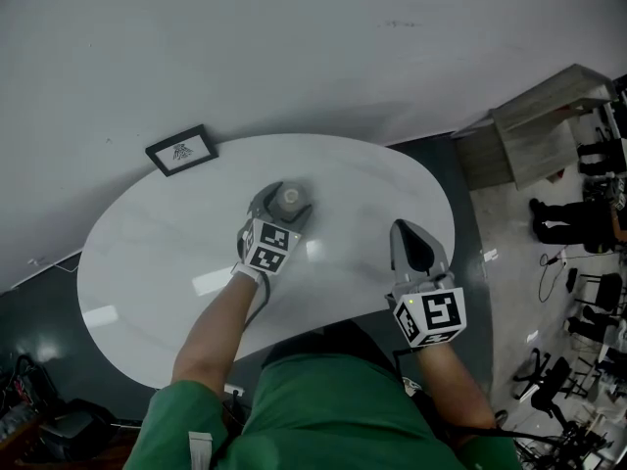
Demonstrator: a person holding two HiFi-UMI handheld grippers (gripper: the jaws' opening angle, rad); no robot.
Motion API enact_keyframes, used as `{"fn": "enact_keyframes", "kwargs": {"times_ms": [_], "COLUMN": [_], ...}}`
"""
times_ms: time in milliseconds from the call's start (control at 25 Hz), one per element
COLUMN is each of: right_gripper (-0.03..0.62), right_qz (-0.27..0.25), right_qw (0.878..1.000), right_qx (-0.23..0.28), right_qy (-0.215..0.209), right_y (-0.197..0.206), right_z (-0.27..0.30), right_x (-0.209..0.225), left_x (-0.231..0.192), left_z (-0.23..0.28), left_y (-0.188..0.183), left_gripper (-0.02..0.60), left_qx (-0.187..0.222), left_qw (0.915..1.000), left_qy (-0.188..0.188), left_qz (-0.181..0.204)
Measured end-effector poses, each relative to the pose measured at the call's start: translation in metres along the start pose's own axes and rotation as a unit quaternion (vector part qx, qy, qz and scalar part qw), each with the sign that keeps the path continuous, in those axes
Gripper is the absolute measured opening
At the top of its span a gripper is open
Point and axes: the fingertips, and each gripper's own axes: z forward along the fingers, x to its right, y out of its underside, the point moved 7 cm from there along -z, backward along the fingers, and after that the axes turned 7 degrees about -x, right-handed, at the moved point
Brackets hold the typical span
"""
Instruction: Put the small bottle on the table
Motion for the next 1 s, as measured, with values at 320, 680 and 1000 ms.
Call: {"fn": "enact_keyframes", "kwargs": {"times_ms": [320,680,1000], "right_gripper": [-0.005,-0.005,-0.005], "right_qz": [-0.005,-0.007,-0.002], "right_qw": [1.000,1.000,0.999], "right_qx": [-0.001,0.008,0.035], "right_qy": [-0.002,-0.007,-0.020], "right_y": [-0.003,-0.007,-0.019], "right_z": [-0.001,-0.003,-0.008], "right_x": [-0.005,-0.008,-0.008], "left_x": [0.001,0.000,0.002], "left_z": [0.002,-0.014,-0.099], "left_y": [0.009,0.006,-0.036], "left_gripper": [0.342,0.353,0.350], "left_qx": [-0.010,0.000,0.103], "left_qw": [0.9999,0.9997,0.9919], "left_qy": [-0.003,0.016,-0.044], "left_qz": [0.007,-0.018,-0.060]}}
